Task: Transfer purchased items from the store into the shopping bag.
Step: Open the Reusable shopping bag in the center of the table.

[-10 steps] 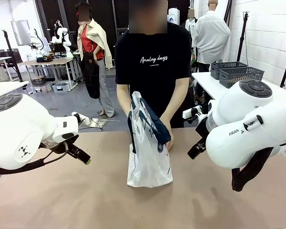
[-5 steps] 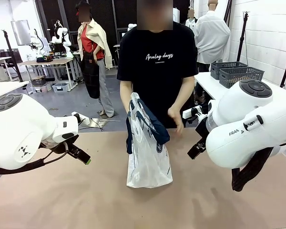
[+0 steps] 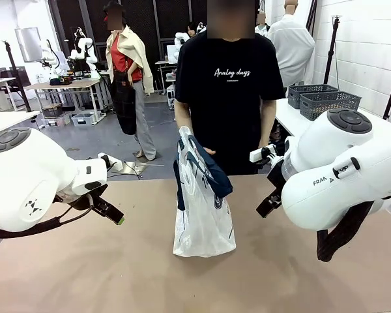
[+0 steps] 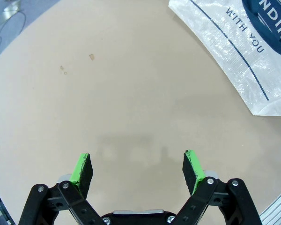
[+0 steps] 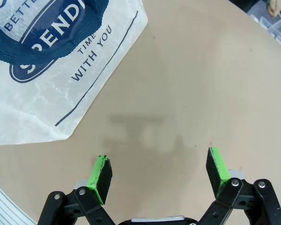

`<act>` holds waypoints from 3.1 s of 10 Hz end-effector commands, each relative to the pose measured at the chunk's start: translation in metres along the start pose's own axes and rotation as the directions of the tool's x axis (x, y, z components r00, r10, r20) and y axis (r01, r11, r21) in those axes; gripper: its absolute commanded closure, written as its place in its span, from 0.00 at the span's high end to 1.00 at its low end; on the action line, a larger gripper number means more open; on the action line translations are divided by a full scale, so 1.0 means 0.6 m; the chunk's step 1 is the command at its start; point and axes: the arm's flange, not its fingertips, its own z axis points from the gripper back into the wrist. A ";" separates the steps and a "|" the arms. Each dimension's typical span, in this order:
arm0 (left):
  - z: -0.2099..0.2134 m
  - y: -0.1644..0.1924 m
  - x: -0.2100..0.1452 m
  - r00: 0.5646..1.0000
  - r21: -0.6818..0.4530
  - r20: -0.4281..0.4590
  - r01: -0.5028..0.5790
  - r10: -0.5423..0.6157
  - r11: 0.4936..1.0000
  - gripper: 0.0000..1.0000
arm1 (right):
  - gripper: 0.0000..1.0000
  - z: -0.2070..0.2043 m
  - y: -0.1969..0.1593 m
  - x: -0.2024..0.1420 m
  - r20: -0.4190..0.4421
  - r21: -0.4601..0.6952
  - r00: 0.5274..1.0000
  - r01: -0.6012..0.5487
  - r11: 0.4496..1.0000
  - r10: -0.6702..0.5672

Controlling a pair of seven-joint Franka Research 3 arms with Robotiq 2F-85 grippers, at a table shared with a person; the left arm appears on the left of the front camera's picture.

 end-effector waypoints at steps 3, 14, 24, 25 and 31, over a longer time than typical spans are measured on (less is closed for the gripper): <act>0.000 0.001 0.000 1.000 0.000 0.000 -0.002 0.002 1.000 1.00 | 1.00 0.000 0.000 0.000 0.000 0.000 1.000 0.000 1.000 0.000; 0.139 -0.022 0.120 0.986 -0.115 -0.041 -0.167 0.163 0.979 1.00 | 1.00 0.106 -0.027 0.163 -0.159 0.020 0.979 0.133 0.991 -0.128; 0.230 0.001 0.222 0.981 -0.212 -0.054 -0.196 0.188 0.958 1.00 | 1.00 0.145 -0.064 0.342 -0.154 0.021 0.978 0.147 0.989 -0.142; 0.226 -0.007 0.236 0.970 -0.232 -0.086 -0.241 0.227 0.942 1.00 | 1.00 0.135 -0.055 0.366 -0.144 0.046 0.968 0.214 0.976 -0.206; 0.214 -0.028 0.272 0.947 -0.318 -0.140 -0.319 0.289 0.893 1.00 | 1.00 0.103 0.000 0.514 -0.270 0.078 0.921 0.311 0.947 -0.280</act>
